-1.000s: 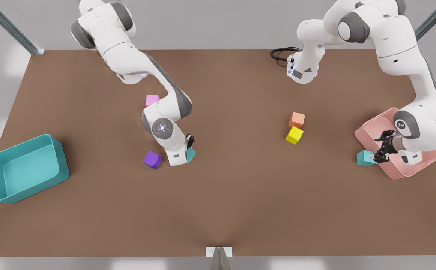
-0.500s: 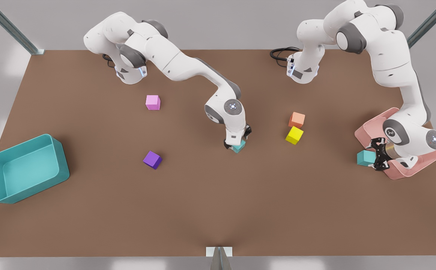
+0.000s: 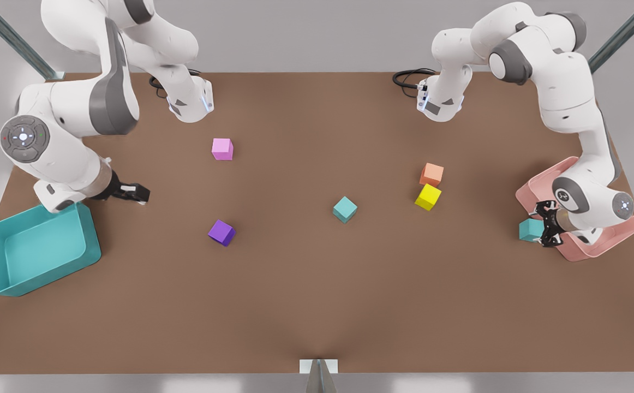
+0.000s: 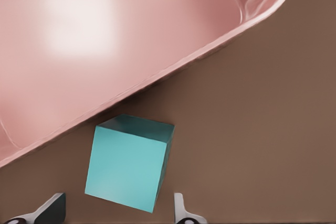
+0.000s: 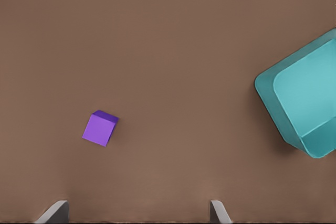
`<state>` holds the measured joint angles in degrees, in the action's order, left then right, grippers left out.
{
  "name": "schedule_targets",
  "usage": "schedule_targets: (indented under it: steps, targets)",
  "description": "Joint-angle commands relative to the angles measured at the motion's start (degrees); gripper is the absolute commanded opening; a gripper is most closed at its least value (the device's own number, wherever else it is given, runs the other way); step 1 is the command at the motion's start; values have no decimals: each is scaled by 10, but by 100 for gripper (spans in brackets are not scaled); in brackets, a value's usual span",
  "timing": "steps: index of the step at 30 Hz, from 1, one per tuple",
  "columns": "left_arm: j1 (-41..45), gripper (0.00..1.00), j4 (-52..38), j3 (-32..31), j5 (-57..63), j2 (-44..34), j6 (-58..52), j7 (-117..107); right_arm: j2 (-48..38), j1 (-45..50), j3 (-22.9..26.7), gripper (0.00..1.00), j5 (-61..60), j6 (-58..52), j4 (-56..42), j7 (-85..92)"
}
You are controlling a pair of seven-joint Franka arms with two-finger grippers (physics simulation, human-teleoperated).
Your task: Stack the two blue cubes on top of each other
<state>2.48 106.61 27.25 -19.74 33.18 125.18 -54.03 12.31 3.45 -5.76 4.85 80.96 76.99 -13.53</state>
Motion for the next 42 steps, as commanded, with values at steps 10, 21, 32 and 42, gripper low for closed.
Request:
schedule_targets:
  steps: [10,21,32,42]
  targets:
    - [-8,100,0,-3,1,15,12,85,-16,2,0,100,1,-48,33,104]
    - [-17,100,0,-15,-1,45,49,84,-16,2,0,100,1,-49,40,104]
    - [-20,71,0,-40,-3,32,49,78,-15,2,0,100,1,-49,40,104]
    - [324,71,-84,-127,2,-58,-98,-68,-14,2,1,100,2,-51,42,104]
